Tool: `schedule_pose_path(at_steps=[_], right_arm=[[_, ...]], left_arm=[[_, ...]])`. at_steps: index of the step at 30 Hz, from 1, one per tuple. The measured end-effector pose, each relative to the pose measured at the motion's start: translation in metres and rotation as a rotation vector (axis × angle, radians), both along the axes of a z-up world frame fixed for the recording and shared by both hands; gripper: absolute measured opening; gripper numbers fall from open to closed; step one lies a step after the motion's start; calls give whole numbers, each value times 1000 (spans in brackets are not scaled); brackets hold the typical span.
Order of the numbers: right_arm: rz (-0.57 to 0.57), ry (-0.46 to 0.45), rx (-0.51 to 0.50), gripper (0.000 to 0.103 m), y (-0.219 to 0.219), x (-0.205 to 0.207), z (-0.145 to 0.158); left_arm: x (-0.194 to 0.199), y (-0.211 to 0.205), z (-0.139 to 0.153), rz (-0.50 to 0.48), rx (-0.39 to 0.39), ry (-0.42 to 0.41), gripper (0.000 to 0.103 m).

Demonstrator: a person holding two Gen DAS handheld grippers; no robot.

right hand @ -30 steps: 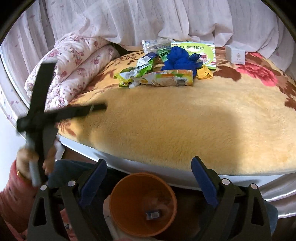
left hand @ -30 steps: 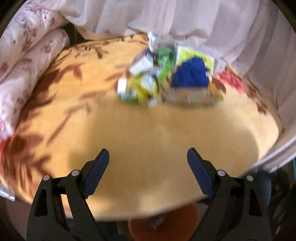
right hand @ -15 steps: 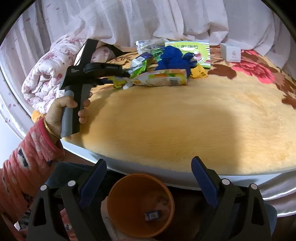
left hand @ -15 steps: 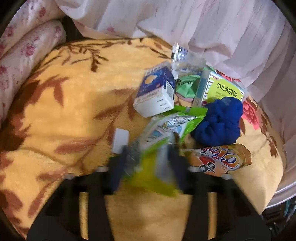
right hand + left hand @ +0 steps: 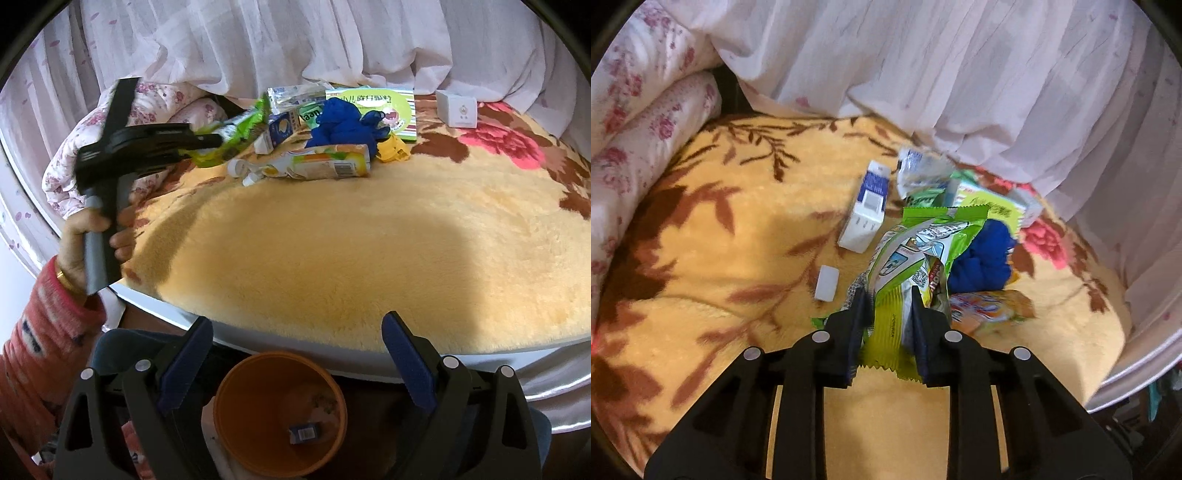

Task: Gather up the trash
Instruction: 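Grasp the orange juice pouch with the right tool while the left holds the wrapper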

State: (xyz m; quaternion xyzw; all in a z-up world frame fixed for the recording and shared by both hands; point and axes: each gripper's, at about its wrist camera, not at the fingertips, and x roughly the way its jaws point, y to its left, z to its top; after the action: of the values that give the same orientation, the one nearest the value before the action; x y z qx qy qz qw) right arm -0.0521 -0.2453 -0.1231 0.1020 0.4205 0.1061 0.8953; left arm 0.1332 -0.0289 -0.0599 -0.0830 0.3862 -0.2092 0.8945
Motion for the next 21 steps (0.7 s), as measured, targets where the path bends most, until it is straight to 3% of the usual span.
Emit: schedule_pose_path(at_steps=[9, 16, 21], right_arm=[[-4, -35, -10, 91, 3, 19, 12], [-6, -77, -61, 92, 6, 48, 21], [9, -101, -224, 95, 14, 91, 20]], left_arm=[[-52, 58, 35, 6, -125, -32, 23], [-81, 94, 37, 28, -171, -12, 23], [-100, 111, 32, 59, -182, -5, 23]])
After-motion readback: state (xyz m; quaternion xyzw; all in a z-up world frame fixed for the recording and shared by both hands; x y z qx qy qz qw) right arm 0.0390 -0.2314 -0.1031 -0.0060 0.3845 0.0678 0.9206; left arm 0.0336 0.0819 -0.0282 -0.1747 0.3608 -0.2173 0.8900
